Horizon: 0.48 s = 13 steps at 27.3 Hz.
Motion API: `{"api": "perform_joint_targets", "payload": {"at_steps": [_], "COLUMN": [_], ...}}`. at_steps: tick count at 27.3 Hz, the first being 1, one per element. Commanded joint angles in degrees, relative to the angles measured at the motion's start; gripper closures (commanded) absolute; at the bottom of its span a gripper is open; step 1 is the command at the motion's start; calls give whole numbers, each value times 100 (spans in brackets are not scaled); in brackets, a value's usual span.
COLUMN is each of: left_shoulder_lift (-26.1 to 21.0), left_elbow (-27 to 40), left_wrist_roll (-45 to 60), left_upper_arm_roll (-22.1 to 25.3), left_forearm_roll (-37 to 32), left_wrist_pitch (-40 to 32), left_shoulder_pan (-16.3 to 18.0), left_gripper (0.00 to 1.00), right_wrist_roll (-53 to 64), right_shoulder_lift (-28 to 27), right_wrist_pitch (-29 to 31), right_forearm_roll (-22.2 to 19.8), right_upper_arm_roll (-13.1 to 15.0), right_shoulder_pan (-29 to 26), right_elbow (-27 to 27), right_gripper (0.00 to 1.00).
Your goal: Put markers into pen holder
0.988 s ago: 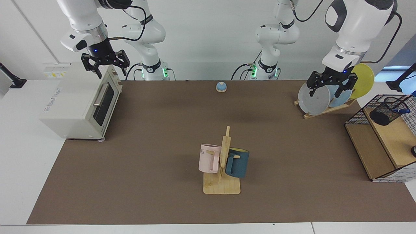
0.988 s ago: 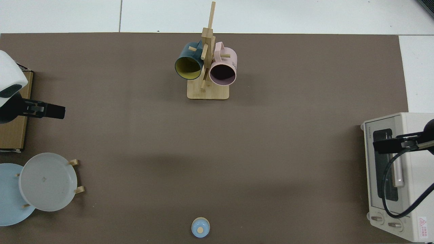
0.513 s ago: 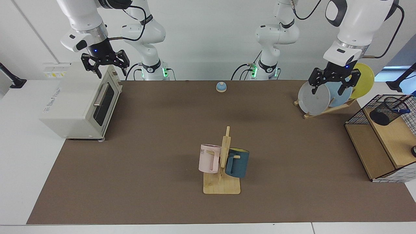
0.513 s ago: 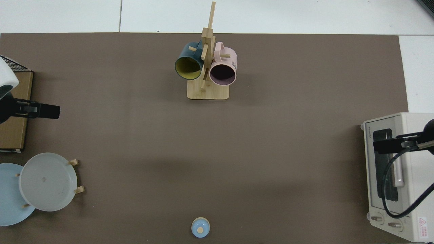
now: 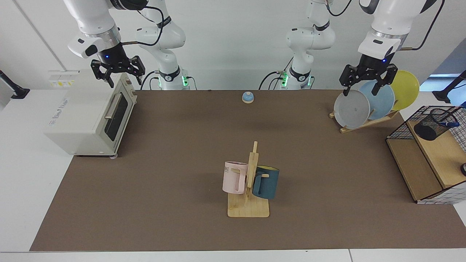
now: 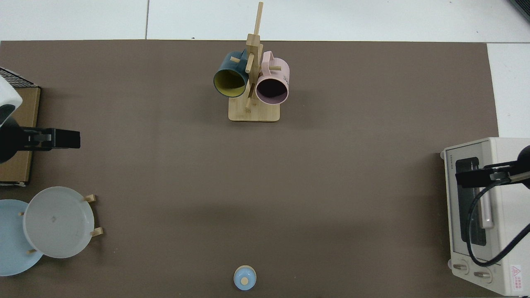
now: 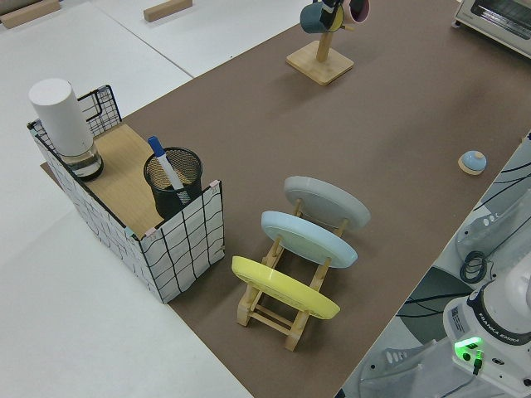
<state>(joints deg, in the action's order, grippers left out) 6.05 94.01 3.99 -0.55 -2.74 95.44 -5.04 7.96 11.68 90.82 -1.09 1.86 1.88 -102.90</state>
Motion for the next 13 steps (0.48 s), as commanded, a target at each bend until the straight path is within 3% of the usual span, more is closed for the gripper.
{"api": "perform_joint_targets", "payload": {"at_steps": [1,13], "left_shoulder_lift": [28,-33], "left_elbow": [74,153], "left_wrist_roll": [-107,-495], "left_upper_arm_roll": [116,161], "left_forearm_roll": [81,81], "left_wrist_pitch": [-78,28], "left_shoulder_pan": [-33,-24], "left_gripper": [0,0], "right_wrist_roll": [-111,-111], "right_shoulder_lift": [-17,-26], "right_wrist_pitch": [-46,-46], "right_forearm_roll": [-23,-23], "right_upper_arm_roll": [-55,-55], "right_shoulder_pan": [-74,-74], "right_elbow": [60,60], "right_gripper": [0,0]}}
